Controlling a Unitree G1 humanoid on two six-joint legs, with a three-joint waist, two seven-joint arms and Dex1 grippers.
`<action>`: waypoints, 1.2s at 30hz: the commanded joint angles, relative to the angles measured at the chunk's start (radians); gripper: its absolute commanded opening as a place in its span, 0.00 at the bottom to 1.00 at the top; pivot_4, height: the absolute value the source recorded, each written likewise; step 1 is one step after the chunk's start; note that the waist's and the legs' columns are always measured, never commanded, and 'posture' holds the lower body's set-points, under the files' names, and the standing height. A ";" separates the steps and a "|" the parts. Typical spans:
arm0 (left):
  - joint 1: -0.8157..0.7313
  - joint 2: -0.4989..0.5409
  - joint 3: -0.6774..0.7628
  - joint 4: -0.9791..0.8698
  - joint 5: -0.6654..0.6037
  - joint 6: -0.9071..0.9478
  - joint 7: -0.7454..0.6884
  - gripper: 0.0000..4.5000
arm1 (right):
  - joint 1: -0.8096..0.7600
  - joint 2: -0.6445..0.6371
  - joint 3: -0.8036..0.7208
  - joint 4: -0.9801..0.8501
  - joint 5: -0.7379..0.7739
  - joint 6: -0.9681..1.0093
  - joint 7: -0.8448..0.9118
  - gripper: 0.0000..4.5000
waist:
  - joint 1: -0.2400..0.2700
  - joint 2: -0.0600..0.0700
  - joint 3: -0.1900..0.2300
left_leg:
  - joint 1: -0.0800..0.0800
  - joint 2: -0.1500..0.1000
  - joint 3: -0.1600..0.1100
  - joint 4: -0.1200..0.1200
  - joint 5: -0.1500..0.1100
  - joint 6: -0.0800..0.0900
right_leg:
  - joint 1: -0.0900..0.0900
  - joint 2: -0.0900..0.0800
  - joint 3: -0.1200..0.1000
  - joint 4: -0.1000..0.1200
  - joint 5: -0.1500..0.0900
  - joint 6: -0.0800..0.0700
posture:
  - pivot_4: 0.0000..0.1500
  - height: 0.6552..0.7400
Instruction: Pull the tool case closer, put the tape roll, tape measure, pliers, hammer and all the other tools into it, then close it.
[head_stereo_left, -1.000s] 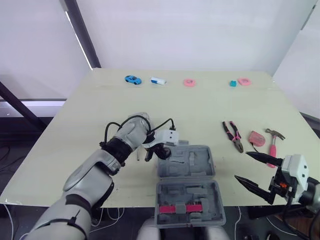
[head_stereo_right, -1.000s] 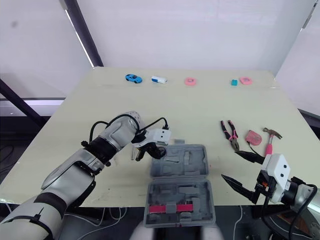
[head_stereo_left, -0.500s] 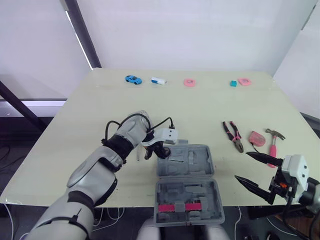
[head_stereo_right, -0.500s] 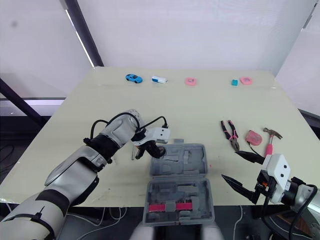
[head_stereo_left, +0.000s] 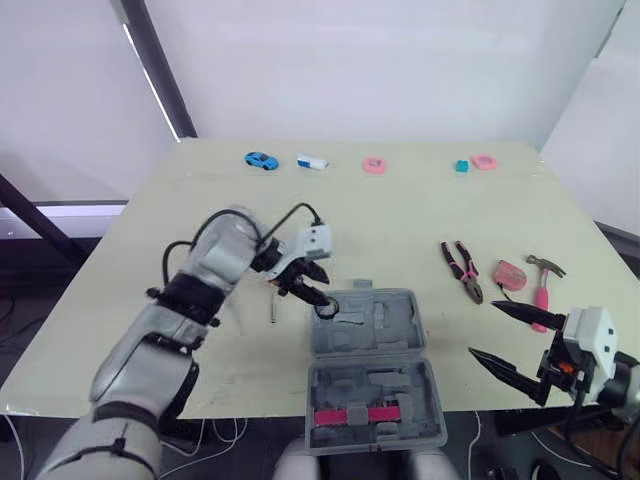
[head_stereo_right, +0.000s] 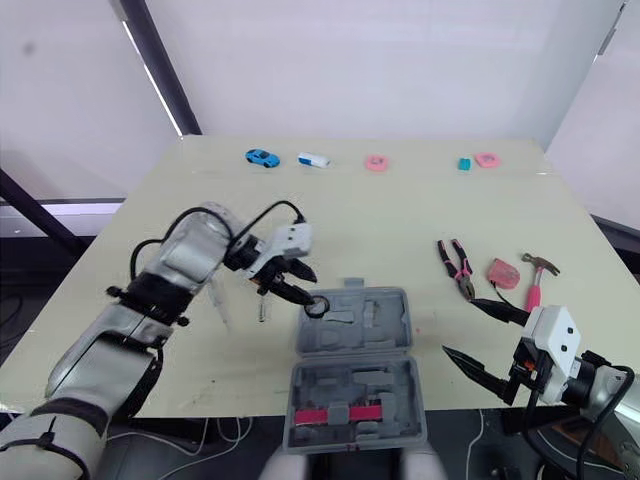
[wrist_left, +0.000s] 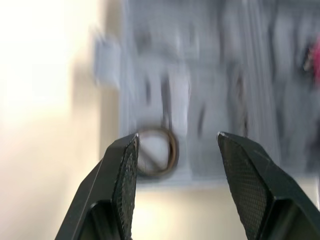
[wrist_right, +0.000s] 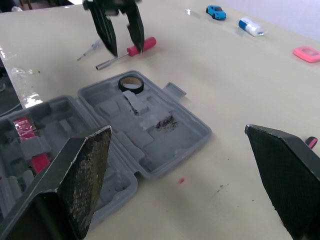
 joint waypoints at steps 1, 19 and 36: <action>0.090 0.018 0.089 -0.065 -0.063 -0.043 0.062 0.59 | -0.025 -0.002 -0.003 0.007 0.008 -0.019 0.008 1.00 | 0.000 0.000 0.000 | 0.000 0.000 0.000 0.000 0.000 0.000 | 0.000 0.000 0.000 0.000 0.000 0.000 | 1.00 1.00; 0.271 -0.126 0.142 0.097 -0.080 -0.347 0.358 0.47 | -0.104 0.003 0.053 0.096 0.017 -0.013 0.051 1.00 | 0.019 0.000 0.000 | 0.001 -0.001 0.001 0.000 0.000 0.000 | 0.001 0.000 0.000 -0.001 0.000 0.000 | 1.00 1.00; 0.249 -0.147 0.108 0.171 -0.070 -0.421 0.360 0.19 | -0.102 0.001 0.049 0.102 0.008 -0.016 0.060 1.00 | 0.018 0.000 0.000 | 0.001 -0.001 0.000 0.000 0.000 0.000 | 0.001 0.000 0.000 -0.001 0.000 0.000 | 1.00 1.00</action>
